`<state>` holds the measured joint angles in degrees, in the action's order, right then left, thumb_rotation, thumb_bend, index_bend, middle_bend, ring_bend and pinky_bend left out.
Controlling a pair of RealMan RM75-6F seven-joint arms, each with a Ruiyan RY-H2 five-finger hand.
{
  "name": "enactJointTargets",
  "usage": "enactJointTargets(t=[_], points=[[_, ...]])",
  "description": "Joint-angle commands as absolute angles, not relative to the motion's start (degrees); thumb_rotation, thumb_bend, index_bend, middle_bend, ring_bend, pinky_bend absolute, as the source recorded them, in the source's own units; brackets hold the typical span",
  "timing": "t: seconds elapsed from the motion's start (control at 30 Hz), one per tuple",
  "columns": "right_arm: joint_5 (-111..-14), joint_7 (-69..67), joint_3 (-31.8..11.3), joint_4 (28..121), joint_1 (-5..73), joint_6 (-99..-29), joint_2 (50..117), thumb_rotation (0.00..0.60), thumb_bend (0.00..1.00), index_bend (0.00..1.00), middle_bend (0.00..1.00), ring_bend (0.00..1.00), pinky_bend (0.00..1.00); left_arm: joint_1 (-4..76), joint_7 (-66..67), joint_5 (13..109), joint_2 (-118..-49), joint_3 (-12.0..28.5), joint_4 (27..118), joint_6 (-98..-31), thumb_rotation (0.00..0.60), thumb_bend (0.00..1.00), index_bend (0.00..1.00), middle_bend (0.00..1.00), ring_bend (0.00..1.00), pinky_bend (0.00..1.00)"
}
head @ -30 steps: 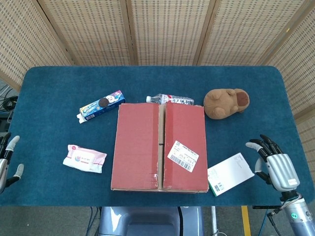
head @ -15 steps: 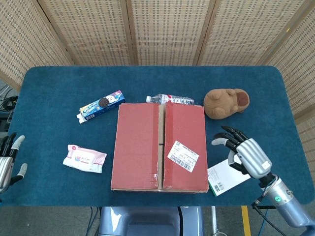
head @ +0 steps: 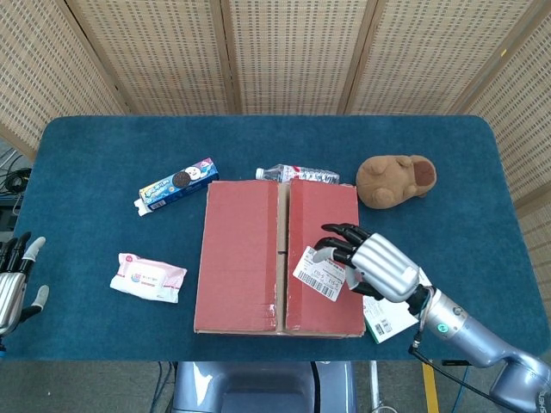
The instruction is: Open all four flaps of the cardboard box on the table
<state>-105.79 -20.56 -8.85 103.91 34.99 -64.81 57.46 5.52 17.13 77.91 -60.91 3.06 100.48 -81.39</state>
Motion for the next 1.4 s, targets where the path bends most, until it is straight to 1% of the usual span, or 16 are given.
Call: enactJointTargets(t=[0.03,0.37,0.73,1.23,1.3,1.4], points=[[-106.22,-19.37,-8.86,104.59,37.18,-62.74,57.75,0.6,1.0,0.33,0.3,0.14,0.18,5.56,17.1,77.73,-60.94,3.07,100.5,-81.35,0.6,0.43,0.07,0.0,0.0,0.0],[-104.77,-16.9,-8.94,105.47,41.38,-58.94,59.23,0.6,1.0,0.33,0.3,0.14,0.18,5.72,17.2,77.29,-60.97,3.15,100.43,-81.37,0.6,0.43,0.07,0.0,0.0,0.0],[-102.41,-8.78,-8.32,105.25,44.04,-55.53,62.31,0.6,1.0,0.33,0.3,0.14,0.18,5.83,16.46,76.49,-60.88,3.09,100.13,-80.88,0.6,0.43,0.07,0.0,0.0,0.0],[-100.62,-4.73,-7.22,103.36,45.88,-54.19,64.26,0.6,1.0,0.33,0.3,0.14,0.18,5.85,15.07,75.52,-60.74,2.91,99.91,-80.1,0.6,0.43,0.07,0.0,0.0,0.0],[-100.62,-4.38,-7.05,103.1,45.95,-54.3,64.42,0.6,1.0,0.34,0.31,0.15,0.18,5.89,14.97,75.52,-60.74,2.93,99.93,-80.07,0.6,0.43,0.07,0.0,0.0,0.0],[-100.68,-4.25,-6.87,102.63,46.03,-54.65,64.6,0.6,1.0,0.37,0.35,0.15,0.18,5.93,14.89,75.54,-60.73,2.95,99.96,-80.08,0.6,0.43,0.07,0.0,0.0,0.0]])
